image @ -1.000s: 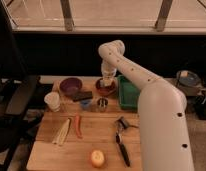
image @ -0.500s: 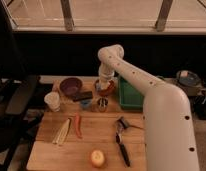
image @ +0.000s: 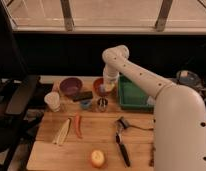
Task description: Wipe red bowl with sponge
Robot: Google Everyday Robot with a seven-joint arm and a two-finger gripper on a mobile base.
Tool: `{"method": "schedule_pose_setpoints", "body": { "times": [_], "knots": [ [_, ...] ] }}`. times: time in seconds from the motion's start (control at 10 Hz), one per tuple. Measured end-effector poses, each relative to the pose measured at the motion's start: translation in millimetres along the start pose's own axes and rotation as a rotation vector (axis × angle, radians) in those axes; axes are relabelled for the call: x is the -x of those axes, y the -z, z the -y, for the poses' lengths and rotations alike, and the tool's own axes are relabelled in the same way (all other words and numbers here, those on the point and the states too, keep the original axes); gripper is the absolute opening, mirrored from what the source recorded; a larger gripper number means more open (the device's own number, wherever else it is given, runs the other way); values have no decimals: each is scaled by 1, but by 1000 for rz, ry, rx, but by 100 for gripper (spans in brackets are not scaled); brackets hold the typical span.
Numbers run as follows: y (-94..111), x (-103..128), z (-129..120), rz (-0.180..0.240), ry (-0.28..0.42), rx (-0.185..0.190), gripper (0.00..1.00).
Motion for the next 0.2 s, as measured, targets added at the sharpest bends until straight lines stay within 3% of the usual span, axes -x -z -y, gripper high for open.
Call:
{"method": "schedule_pose_setpoints", "body": {
  "times": [0.2],
  "knots": [
    [-3,-3,18,-18,11,-8,0]
  ]
}}
